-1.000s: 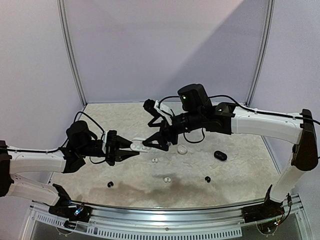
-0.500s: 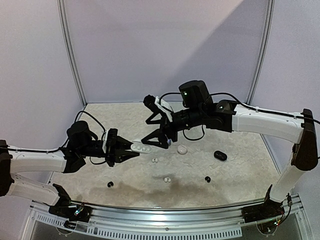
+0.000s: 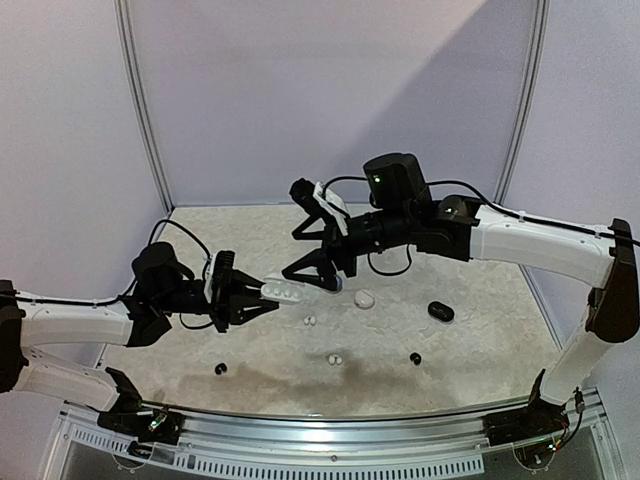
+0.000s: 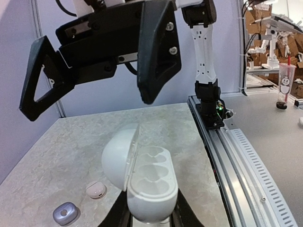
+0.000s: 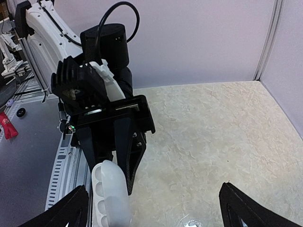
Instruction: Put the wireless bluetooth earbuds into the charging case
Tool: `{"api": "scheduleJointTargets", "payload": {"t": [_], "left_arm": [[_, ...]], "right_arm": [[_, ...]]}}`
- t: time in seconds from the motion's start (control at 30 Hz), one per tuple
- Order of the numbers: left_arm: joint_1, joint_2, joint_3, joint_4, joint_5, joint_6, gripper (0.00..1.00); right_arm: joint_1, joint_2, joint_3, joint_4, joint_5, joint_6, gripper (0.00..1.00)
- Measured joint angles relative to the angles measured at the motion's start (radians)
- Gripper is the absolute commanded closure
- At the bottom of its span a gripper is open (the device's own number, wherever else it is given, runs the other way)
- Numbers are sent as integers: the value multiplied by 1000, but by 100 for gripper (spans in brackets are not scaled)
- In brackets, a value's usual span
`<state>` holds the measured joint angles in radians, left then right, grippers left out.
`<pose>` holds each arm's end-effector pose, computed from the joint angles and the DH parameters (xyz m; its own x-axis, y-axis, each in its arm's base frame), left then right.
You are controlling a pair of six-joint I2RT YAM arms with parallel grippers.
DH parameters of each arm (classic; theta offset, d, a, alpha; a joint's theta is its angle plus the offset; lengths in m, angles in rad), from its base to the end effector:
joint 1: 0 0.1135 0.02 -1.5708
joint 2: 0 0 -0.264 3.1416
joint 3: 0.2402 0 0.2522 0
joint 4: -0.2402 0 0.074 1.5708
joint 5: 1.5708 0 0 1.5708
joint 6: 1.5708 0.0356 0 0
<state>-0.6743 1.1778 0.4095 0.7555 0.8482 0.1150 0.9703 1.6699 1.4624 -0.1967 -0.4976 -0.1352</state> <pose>0.1663 -0.1671 0.2290 0.1047 0.0135 -0.9944 0.9933 0.0471 0.1052 0.2092 0.3355 0.3430 -0.0891 -0.3396 -0.9363 -0.9941 0.0895 0.0621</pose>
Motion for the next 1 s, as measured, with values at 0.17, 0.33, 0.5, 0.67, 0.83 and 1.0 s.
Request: {"api": "scheduleJointTargets", "payload": {"t": [0.17,0.33,0.5,0.67,0.83,1.0], "left_arm": [[0,-1,0,12,-23,-67,100],[1,-3,-4,18,-44,-125,100],[17,-21,-21,17,-60,-174,100],[43,-64,-43,15,-75,-194,100],[70,-123,-65,-1,-70,-180,100],[114,-157,-77,-31,-47,-179,100]], "right_arm": [[-2,0,2,-3,2,0,3],[-4,-1,3,-5,18,5,10],[-72,-5,12,5,43,136,27],[-157,6,56,-45,158,232,41],[-152,114,163,-114,225,254,50],[-145,302,279,-233,251,250,62]]}}
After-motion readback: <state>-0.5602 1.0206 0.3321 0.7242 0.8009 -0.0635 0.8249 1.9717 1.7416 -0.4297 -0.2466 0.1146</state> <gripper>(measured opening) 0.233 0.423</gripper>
